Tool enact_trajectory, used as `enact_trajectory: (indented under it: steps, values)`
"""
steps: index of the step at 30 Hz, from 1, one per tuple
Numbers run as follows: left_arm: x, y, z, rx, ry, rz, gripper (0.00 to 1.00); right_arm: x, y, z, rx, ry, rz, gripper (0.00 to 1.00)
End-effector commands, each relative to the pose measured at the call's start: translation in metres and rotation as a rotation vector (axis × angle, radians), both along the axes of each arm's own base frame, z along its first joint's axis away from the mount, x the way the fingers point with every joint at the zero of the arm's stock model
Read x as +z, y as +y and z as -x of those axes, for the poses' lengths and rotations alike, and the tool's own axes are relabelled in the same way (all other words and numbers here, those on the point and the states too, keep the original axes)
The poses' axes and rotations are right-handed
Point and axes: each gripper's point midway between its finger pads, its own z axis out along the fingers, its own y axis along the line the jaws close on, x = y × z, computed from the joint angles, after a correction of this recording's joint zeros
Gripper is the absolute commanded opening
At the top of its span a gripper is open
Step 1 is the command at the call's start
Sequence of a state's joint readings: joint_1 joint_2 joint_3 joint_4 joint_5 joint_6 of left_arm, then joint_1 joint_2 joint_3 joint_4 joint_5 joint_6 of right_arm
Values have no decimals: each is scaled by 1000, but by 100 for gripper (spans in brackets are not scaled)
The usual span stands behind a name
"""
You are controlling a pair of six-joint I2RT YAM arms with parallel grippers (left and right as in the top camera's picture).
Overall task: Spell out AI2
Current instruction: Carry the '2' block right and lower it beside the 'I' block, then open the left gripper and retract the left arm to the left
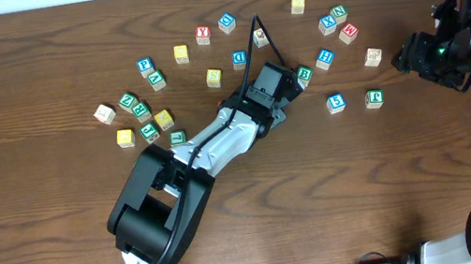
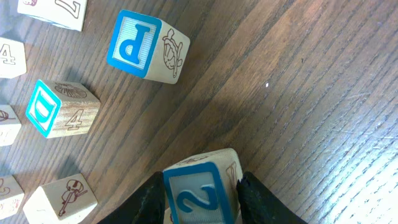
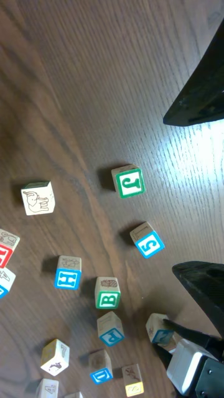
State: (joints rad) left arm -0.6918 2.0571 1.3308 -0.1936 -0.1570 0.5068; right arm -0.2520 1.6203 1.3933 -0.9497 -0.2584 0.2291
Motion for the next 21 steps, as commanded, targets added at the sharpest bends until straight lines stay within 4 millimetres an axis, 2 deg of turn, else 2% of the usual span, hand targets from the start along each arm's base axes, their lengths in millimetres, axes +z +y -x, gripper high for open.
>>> enact_trajectory:
  steps: [1,4,7,10,14,17,21]
  values:
    - [5,-4,-2,-22,-17,-11,42,9,1,0,8,-25,0,64]
    - [7,-7,-2,-27,-25,-5,46,9,1,0,8,-24,0,64]
    - [19,-13,-6,-29,-61,25,51,9,1,0,8,-25,1,64]
    - [49,-19,-14,-24,-127,83,58,9,1,0,20,-27,5,64]
    - [103,-16,-21,67,-194,219,61,10,2,0,28,-30,4,64]
    - [146,6,-27,233,-211,372,61,14,12,-4,86,-62,-30,63]
    - [198,66,-27,502,-199,551,61,29,53,-14,256,-161,-145,60]
